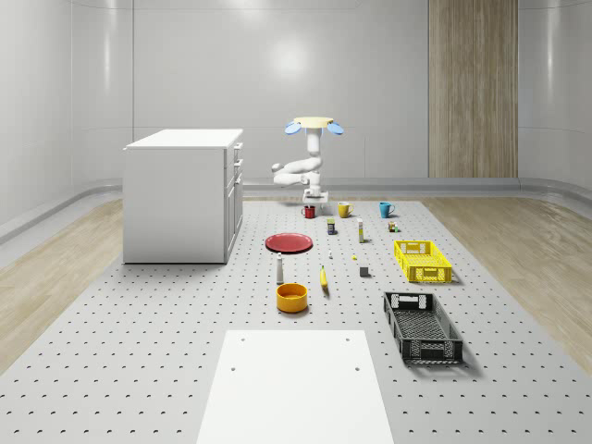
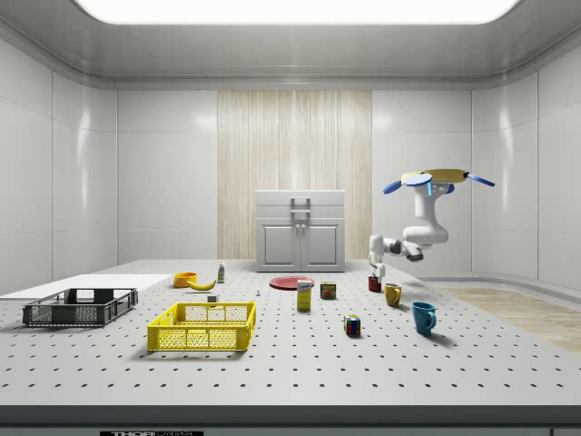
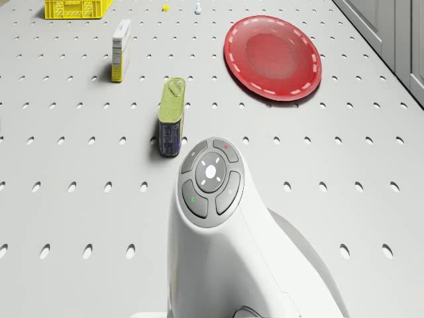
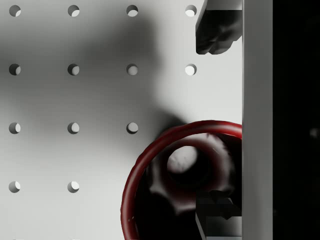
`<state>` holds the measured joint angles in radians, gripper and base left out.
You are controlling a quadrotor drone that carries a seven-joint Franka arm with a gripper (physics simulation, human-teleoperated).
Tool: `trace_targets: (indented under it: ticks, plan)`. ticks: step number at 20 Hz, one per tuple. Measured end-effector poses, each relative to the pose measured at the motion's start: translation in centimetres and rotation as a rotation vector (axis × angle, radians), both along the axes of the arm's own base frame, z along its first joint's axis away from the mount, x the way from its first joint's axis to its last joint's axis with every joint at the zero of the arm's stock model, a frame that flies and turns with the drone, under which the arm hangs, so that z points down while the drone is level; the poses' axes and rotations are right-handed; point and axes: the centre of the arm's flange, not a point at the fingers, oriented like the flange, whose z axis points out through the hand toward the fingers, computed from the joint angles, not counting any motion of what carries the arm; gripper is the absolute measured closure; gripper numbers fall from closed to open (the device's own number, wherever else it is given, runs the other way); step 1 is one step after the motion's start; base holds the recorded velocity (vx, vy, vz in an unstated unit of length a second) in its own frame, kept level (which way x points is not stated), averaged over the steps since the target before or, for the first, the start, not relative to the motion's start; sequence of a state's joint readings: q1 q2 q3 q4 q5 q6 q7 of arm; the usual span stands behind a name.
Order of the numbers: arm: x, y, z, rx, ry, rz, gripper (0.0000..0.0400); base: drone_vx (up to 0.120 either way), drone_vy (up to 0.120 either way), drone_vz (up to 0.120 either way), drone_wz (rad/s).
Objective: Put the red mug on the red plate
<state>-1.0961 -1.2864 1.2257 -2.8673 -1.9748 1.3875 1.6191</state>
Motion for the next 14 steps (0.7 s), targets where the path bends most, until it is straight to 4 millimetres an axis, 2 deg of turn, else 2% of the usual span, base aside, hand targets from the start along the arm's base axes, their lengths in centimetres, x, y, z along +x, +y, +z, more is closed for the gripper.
trace_targets:
  ticks: [11, 14]
  plan:
    - [0.0, 0.1, 1.5, 0.000, 0.000, 0.000, 0.0000, 0.000, 0.000, 0.000, 0.000]
    - [0.0, 0.2, 1.6, 0.000, 0.000, 0.000, 0.0146, 0.000, 0.000, 0.000, 0.000]
